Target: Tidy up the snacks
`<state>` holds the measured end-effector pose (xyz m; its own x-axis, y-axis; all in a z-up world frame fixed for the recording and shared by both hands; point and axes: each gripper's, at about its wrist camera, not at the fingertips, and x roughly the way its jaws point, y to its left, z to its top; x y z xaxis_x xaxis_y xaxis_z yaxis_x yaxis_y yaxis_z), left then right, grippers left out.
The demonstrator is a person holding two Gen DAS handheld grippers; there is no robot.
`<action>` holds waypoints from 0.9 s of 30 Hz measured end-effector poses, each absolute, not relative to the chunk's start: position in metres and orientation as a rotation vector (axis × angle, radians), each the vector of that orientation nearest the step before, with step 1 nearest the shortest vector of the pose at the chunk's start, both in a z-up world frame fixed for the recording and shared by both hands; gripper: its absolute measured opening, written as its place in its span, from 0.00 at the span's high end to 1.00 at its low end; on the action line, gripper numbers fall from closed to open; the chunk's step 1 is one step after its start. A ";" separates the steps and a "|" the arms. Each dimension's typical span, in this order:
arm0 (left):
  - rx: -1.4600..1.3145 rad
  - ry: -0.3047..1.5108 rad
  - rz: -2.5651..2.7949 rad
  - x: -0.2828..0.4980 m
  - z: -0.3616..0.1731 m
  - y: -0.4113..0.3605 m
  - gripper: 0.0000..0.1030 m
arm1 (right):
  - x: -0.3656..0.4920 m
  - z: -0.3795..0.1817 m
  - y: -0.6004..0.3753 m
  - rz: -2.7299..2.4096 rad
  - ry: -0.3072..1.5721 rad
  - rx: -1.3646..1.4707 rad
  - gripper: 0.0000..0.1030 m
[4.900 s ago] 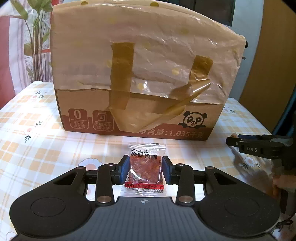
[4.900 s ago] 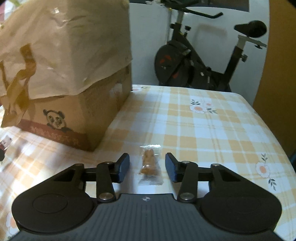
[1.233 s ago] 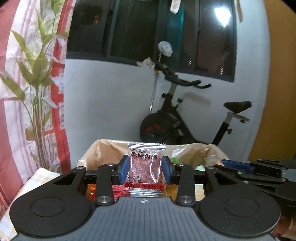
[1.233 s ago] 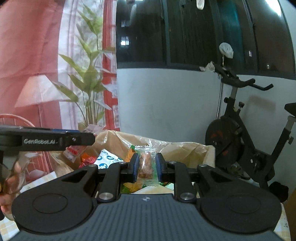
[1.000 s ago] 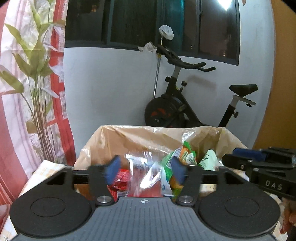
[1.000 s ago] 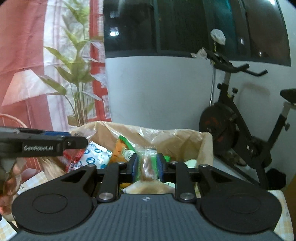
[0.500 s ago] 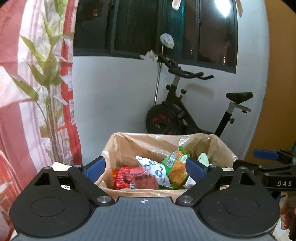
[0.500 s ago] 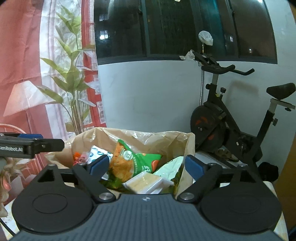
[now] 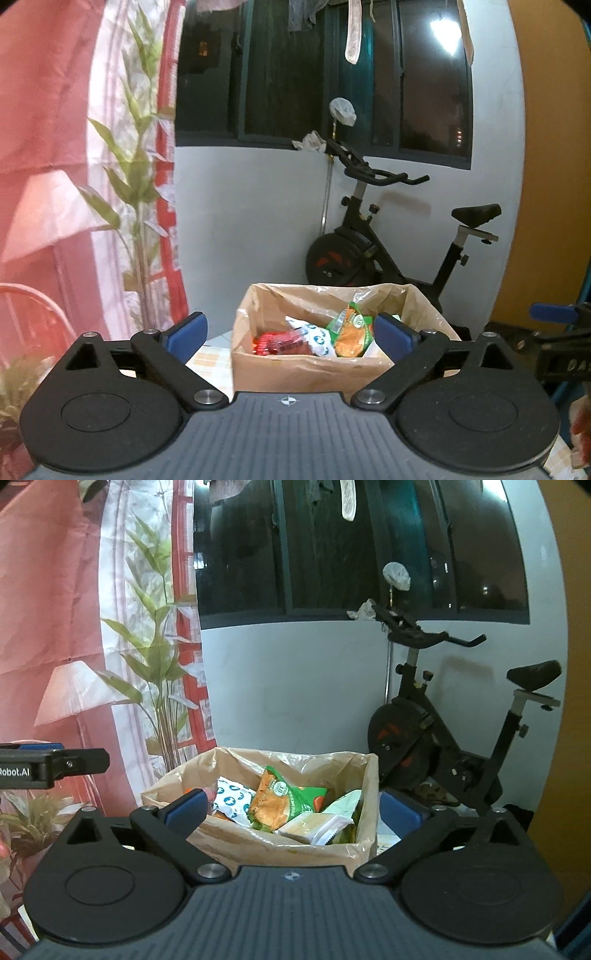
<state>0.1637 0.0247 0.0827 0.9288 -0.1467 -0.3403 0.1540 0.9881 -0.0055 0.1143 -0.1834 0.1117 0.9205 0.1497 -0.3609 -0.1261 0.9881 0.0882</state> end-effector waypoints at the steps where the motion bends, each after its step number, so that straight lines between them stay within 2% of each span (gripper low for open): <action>1: 0.023 0.344 -0.147 0.157 0.084 0.026 0.05 | 0.107 0.115 -0.182 0.134 0.365 0.069 0.01; 12: 0.040 0.280 -0.077 0.095 0.101 0.025 0.05 | 0.050 0.135 -0.169 0.130 0.310 0.071 0.01; 27: 0.052 0.250 -0.092 0.079 0.105 0.021 0.05 | 0.037 0.137 -0.163 0.126 0.319 0.067 0.01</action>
